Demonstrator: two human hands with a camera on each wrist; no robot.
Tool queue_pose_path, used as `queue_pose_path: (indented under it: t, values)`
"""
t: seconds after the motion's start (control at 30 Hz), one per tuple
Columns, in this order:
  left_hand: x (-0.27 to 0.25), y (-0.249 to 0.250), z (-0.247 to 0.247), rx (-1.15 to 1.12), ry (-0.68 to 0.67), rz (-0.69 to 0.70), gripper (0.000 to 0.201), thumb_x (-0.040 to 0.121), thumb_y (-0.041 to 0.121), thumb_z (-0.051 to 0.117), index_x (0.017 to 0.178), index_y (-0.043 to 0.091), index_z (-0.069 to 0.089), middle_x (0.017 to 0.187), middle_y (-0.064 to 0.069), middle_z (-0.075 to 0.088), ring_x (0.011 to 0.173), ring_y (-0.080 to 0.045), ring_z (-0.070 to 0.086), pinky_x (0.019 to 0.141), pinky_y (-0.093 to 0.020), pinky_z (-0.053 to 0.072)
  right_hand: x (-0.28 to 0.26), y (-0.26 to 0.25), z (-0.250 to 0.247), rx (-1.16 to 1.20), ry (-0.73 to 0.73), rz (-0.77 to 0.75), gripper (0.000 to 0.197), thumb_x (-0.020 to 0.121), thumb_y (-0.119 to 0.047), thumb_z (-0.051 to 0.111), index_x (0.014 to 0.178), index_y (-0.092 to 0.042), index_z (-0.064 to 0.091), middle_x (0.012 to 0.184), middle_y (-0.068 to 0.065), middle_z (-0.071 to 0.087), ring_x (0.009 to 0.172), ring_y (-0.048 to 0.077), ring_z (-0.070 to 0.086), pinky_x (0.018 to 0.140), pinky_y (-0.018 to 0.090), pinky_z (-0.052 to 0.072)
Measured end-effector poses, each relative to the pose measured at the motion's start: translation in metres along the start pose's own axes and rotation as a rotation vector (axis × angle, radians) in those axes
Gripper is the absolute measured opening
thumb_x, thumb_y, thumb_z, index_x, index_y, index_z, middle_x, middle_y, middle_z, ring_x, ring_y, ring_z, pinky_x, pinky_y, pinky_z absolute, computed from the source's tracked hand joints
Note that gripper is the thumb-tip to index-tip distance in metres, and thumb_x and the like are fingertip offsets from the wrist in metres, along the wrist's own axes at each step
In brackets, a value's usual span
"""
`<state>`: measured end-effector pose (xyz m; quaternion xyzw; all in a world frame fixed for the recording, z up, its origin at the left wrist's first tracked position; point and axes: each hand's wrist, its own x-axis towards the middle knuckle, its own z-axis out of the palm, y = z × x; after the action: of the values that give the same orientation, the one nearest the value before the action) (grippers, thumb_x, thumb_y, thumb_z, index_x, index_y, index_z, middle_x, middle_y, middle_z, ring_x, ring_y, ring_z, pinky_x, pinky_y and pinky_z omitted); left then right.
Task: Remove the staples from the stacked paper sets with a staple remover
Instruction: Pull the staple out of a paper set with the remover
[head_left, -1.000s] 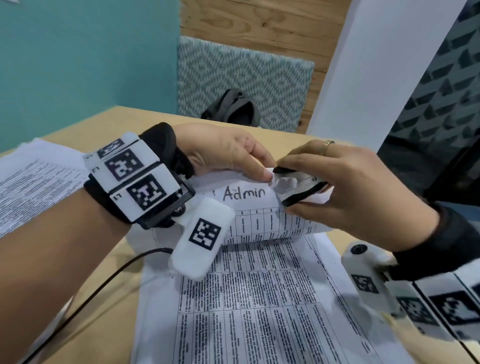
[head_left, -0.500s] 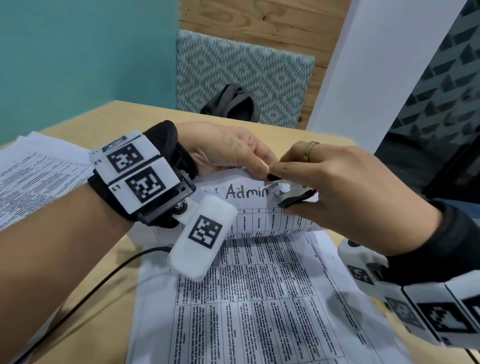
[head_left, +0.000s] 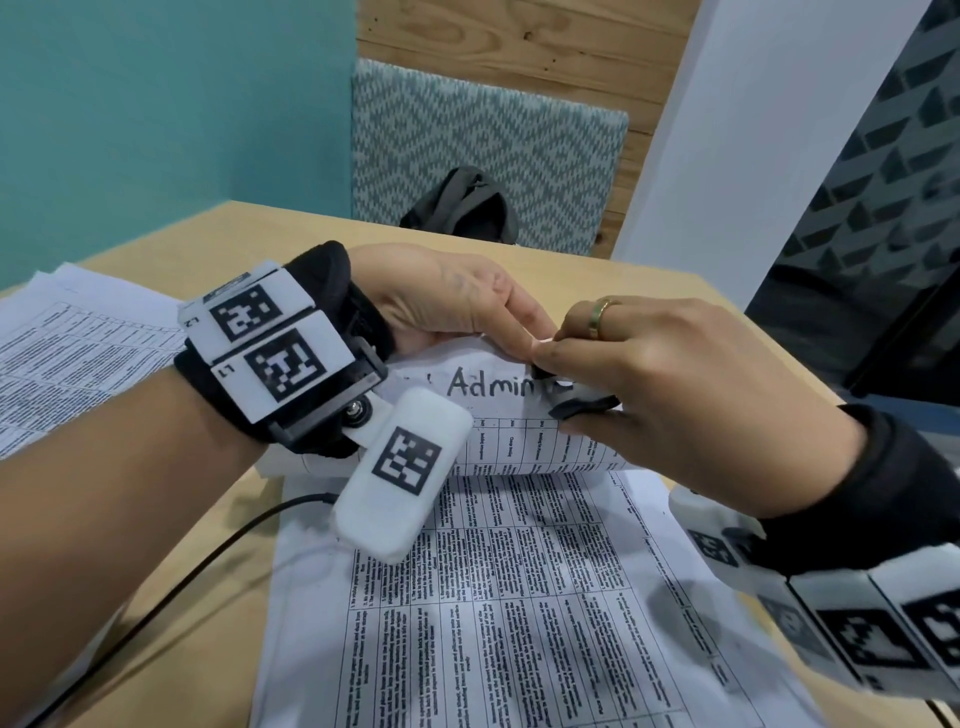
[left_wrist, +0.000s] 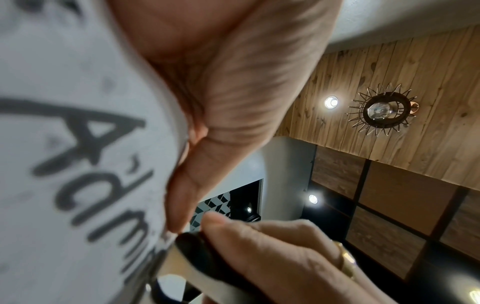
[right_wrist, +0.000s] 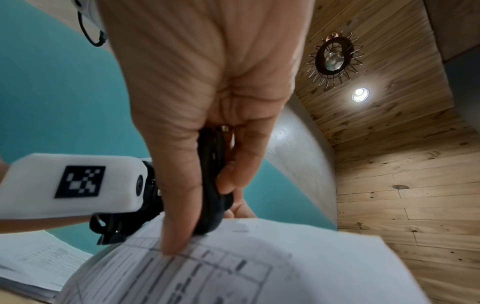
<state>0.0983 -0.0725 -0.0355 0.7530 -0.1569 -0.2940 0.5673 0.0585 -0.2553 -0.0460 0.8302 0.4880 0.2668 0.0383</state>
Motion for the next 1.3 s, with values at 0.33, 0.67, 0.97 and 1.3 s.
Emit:
queue_pose_path:
  t: [0.33,0.67,0.97,1.3]
  values:
    - [-0.002,-0.003,0.001,0.039,-0.003,0.065,0.021,0.076,-0.012,0.058,0.095,-0.007,0.064,0.078,-0.012,0.065,0.064,-0.013,0.063,0.062,-0.019,0.055,0.001,-0.003,0.000,0.046,-0.001,0.067,0.024,0.067,-0.021,0.069,0.090,-0.013,0.065,0.064,0.006,0.059,0.053,0.029,0.056,0.043,0.032,0.046]
    - [-0.009,-0.003,0.003,-0.004,0.007,0.153,0.020,0.062,-0.006,0.063,0.081,-0.001,0.061,0.063,-0.004,0.068,0.054,-0.008,0.063,0.055,-0.014,0.052,0.002,-0.004,-0.011,0.236,0.098,0.213,0.028,0.062,-0.034,0.072,0.075,-0.009,0.071,0.064,0.002,0.061,0.056,0.026,0.058,0.051,0.037,0.049]
    - [-0.015,0.000,0.006,-0.077,-0.014,0.134,0.017,0.067,-0.004,0.059,0.083,0.000,0.060,0.060,-0.006,0.067,0.051,-0.012,0.064,0.049,-0.020,0.052,0.002,-0.003,-0.022,0.610,0.134,0.513,0.031,0.054,-0.032,0.086,0.079,-0.015,0.076,0.070,-0.005,0.072,0.069,0.009,0.066,0.067,0.030,0.050]
    - [-0.008,0.003,0.015,0.186,0.235,0.119,0.017,0.066,-0.004,0.071,0.079,0.005,0.067,0.069,-0.011,0.066,0.058,-0.021,0.059,0.062,-0.028,0.050,0.003,-0.002,-0.025,0.664,0.110,0.627,0.032,0.047,-0.038,0.081,0.071,-0.018,0.075,0.063,-0.001,0.070,0.065,0.013,0.064,0.063,0.027,0.050]
